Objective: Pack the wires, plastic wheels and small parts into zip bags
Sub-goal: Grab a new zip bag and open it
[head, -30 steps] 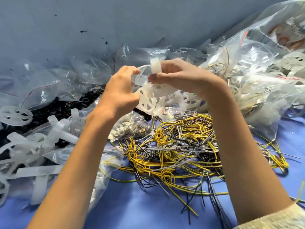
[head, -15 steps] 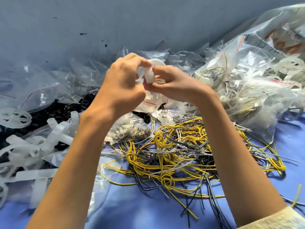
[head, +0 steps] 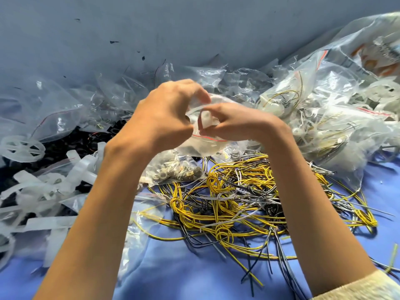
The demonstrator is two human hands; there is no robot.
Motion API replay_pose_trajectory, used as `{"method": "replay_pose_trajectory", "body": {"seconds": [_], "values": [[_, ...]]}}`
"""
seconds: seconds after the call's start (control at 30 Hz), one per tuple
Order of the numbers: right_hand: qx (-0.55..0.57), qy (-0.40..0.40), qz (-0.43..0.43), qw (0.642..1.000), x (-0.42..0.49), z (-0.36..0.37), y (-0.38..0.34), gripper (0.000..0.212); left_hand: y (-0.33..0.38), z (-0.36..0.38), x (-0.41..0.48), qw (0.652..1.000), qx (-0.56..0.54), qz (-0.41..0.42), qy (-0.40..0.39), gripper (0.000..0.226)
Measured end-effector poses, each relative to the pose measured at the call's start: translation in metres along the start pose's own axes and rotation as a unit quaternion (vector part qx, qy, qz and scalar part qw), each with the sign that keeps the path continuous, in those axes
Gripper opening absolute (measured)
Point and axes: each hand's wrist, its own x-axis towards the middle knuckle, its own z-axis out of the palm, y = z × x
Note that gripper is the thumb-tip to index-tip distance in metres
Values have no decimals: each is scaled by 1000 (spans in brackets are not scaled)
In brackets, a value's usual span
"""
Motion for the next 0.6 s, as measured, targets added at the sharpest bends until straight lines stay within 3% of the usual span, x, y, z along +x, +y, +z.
{"method": "replay_pose_trajectory", "body": {"seconds": [0.07, 0.2, 0.27, 0.4, 0.53, 0.6], "values": [[13, 6, -14, 1000, -1, 1, 0, 17, 4, -3, -3, 1000, -17, 0, -12, 51], [86, 96, -84, 988, 2, -6, -5, 25, 11, -12, -2, 998, -42, 13, 40, 61], [101, 71, -97, 988, 2, -4, -6, 24, 7, -11, -1, 1000, -31, -3, 1, 60], [-16, -53, -7, 998, 3, 7, 1, 36, 3, -4, -2, 993, 27, -23, -110, 60], [11, -63, 2, 998, 0, 3, 0, 14, 17, -7, -3, 996, -26, 36, -80, 52], [102, -73, -4, 992, -3, 0, -6, 25, 23, -12, -4, 995, -76, 54, -38, 51]]}}
